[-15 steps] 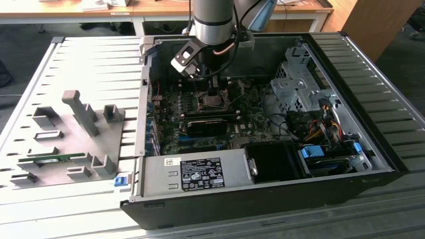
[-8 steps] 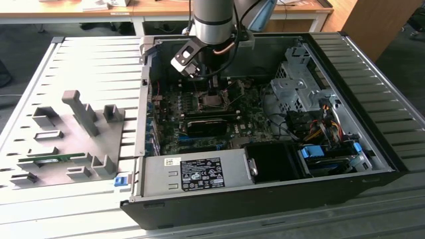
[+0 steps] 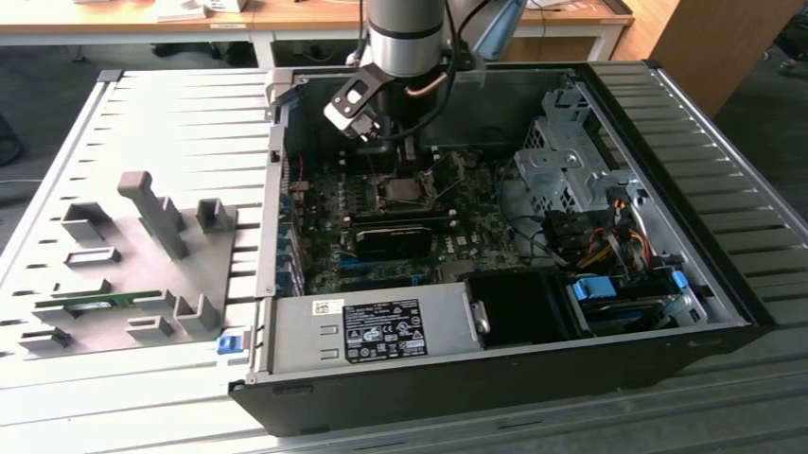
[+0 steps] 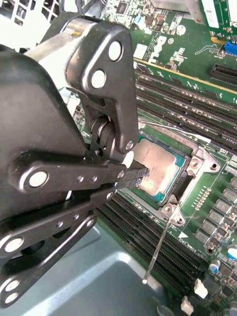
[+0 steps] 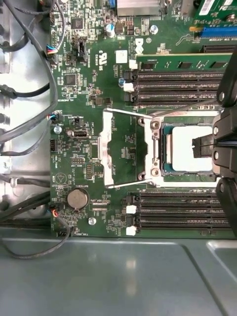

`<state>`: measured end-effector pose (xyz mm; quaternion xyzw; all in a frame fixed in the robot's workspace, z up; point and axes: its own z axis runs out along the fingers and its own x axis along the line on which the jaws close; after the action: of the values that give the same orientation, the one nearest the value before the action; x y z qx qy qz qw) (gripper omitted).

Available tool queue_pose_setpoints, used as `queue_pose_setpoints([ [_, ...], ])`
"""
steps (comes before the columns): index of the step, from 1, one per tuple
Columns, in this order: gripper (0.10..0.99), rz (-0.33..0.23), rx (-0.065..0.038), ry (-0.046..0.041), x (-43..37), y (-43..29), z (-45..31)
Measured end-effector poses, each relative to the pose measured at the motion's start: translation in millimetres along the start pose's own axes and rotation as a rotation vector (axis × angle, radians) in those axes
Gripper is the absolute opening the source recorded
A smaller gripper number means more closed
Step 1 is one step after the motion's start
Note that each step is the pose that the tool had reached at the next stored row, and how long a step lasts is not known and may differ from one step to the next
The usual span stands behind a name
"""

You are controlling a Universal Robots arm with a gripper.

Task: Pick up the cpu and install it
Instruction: 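Close the cpu cover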

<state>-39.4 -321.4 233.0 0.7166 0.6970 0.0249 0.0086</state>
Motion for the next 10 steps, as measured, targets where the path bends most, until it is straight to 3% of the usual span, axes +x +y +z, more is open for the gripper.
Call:
queue_pose_setpoints([
  [10, 0.106, 0.000, 0.000, -0.0001, 0.8, 1.4, -31.1],
])
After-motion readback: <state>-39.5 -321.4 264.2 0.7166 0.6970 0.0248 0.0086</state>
